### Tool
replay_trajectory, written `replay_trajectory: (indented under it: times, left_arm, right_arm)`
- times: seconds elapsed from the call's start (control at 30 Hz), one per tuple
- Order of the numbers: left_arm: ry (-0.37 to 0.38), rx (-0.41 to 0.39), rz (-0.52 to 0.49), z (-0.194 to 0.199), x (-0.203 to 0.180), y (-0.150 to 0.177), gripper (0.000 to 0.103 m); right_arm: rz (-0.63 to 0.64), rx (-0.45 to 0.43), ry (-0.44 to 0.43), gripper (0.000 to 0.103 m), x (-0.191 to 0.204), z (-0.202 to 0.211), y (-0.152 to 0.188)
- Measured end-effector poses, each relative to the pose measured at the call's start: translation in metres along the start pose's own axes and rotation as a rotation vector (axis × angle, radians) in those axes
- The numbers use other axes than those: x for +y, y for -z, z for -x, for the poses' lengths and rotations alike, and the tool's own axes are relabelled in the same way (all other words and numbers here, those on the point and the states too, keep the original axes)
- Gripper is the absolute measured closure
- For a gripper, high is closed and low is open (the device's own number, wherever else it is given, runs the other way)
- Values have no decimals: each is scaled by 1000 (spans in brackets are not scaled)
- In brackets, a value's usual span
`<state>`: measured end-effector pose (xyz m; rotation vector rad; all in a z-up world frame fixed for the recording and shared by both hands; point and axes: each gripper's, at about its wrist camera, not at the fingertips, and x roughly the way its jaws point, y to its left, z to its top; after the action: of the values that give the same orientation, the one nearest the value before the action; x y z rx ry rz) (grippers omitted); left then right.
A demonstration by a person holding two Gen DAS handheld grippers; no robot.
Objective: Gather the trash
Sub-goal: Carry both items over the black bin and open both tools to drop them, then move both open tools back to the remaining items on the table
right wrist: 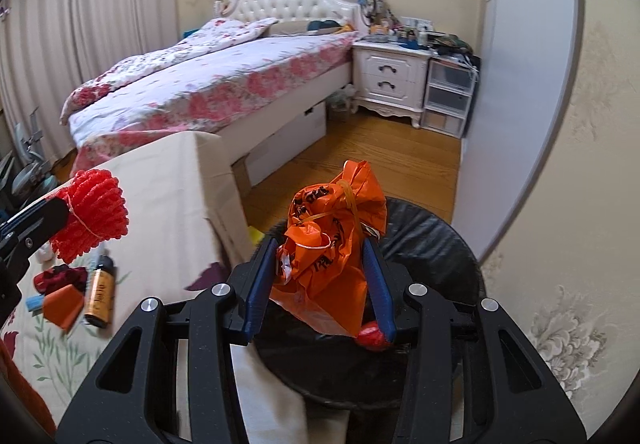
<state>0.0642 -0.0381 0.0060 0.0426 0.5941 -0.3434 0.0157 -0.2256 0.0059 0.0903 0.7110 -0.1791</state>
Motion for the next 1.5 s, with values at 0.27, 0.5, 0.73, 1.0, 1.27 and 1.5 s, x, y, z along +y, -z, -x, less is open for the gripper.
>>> replay_trajectory:
  times: [0.27,0.5,0.73,1.0,1.27,1.5]
  left_arm:
    - [43,-3,-68,-26,-37,-5,77]
    - [66,30,-98,-51,-53,-2,77]
    - [54,46,-130,-69,-63,-2,77]
    - [65,77,-142,-83,-72,0,77]
    - [62,87,-137,-91,-74,2,54]
    - [52,80,-116,-87,-70,0,34]
  right_arm:
    - [-44,19,48,61,-22,-19,0]
    - [-64,23,71,61,-31,-27,1]
    - [-84,29,83,60,-43,-32,2]
    - [-117,19,101,54,-53,-33,3]
    - [-147,-2,119,50,-62,-31,2]
    - [-153,-7,126,49,-63,-30,1]
